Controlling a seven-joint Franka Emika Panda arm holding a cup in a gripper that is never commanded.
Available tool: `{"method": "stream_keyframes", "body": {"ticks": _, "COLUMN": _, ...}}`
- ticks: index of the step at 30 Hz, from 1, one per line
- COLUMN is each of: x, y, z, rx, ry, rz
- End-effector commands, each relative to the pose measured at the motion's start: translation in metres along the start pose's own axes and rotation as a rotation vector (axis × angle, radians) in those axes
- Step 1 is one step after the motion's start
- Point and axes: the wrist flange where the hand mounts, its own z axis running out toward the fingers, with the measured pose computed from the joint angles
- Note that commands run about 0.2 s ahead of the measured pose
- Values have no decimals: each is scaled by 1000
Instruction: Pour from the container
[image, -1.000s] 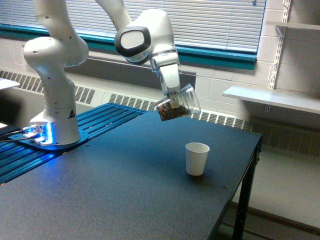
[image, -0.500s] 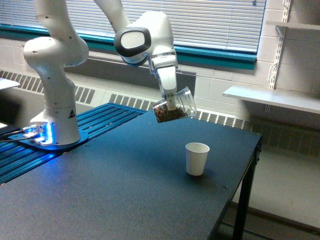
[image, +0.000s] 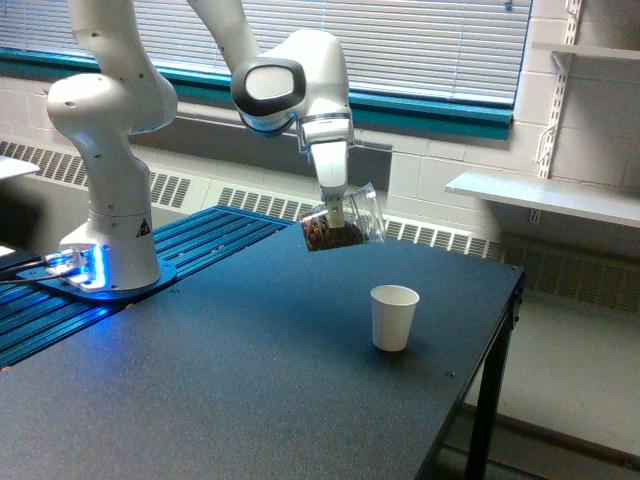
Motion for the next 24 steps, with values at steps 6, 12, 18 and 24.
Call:
{"method": "stream_keyframes", "body": {"ticks": 6, "x": 7, "y": -8, "z": 3, "rx": -35, "ry": -7, "rz": 42}}
{"method": "stream_keyframes", "body": {"ticks": 12, "x": 9, "y": -11, "z": 5, "rx": -55, "ry": -16, "rz": 46}}
{"method": "stream_keyframes", "body": {"ticks": 18, "x": 11, "y": -12, "z": 6, "rx": -74, "ry": -28, "rz": 59}}
{"method": "stream_keyframes", "body": {"ticks": 24, "x": 11, "y": -13, "z": 6, "rx": -104, "ry": -42, "rz": 77}}
